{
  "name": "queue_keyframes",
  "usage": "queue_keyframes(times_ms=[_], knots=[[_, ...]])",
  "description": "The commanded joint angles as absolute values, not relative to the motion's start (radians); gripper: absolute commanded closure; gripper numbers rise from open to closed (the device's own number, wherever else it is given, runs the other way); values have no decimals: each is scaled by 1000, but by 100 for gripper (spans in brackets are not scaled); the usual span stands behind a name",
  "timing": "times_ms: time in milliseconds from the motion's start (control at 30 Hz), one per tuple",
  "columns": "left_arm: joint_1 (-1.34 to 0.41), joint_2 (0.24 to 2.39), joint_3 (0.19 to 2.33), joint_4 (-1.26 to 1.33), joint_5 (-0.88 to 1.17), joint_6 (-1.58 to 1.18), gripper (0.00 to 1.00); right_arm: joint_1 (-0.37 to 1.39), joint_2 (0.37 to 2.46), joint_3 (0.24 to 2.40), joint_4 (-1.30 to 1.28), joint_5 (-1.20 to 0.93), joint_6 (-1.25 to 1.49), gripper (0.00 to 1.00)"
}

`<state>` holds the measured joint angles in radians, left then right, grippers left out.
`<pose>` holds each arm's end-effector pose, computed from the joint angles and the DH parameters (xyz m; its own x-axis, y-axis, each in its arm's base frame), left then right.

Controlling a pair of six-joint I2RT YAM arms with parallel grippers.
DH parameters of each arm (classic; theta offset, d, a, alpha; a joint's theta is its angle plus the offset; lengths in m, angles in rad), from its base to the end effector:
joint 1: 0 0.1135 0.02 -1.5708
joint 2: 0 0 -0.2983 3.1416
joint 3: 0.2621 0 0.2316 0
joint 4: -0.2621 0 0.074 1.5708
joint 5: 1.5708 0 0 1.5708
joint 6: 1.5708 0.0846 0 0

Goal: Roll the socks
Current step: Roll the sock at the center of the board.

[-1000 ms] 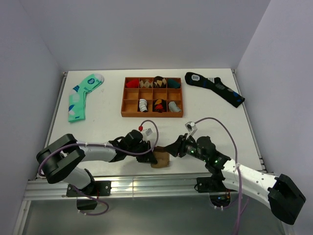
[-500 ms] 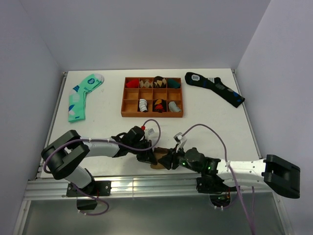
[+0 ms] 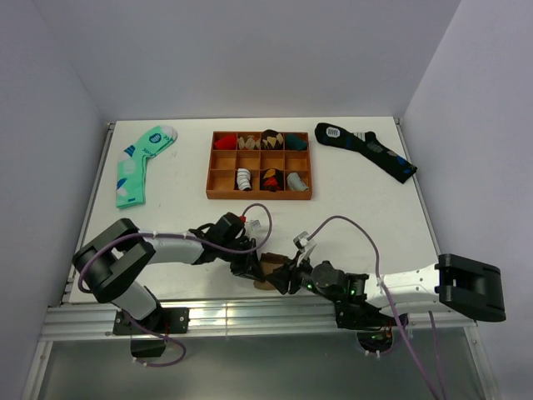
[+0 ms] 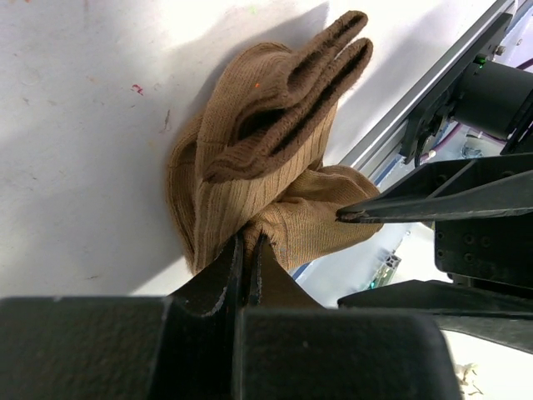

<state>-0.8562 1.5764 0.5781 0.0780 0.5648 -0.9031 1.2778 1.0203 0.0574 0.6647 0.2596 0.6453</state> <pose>0.1502 -0.2422 0.1405 -0.9907 0.1298 -0.0405 0.1171 0.6631 -0.7393 0.0756 0.1755 0.1726 -0.5817 0.0845 -0.8090 -0.6316 0.5799 0.5146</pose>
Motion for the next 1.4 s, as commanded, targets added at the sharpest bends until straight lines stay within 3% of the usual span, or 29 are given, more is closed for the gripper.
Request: queue_keyframes(times_ms=[0, 500, 1167, 1267, 1300, 1367], knots=[[-850, 1617, 549, -55, 517, -868, 100, 1319, 1038, 48, 710, 336, 643, 53], [-810, 1592, 574, -126, 514, -844, 100, 1419, 1048, 37, 655, 437, 683, 53], [-778, 1618, 630, -169, 529, -830, 100, 1505, 1276, 115, 635, 491, 751, 55], [-775, 1611, 615, -138, 538, -845, 100, 1503, 1302, 110, 626, 489, 797, 66], [-775, 1605, 609, -127, 541, -851, 100, 1503, 1308, 107, 618, 497, 819, 79], [-775, 1598, 589, -94, 548, -873, 100, 1502, 1313, 104, 583, 502, 874, 87]])
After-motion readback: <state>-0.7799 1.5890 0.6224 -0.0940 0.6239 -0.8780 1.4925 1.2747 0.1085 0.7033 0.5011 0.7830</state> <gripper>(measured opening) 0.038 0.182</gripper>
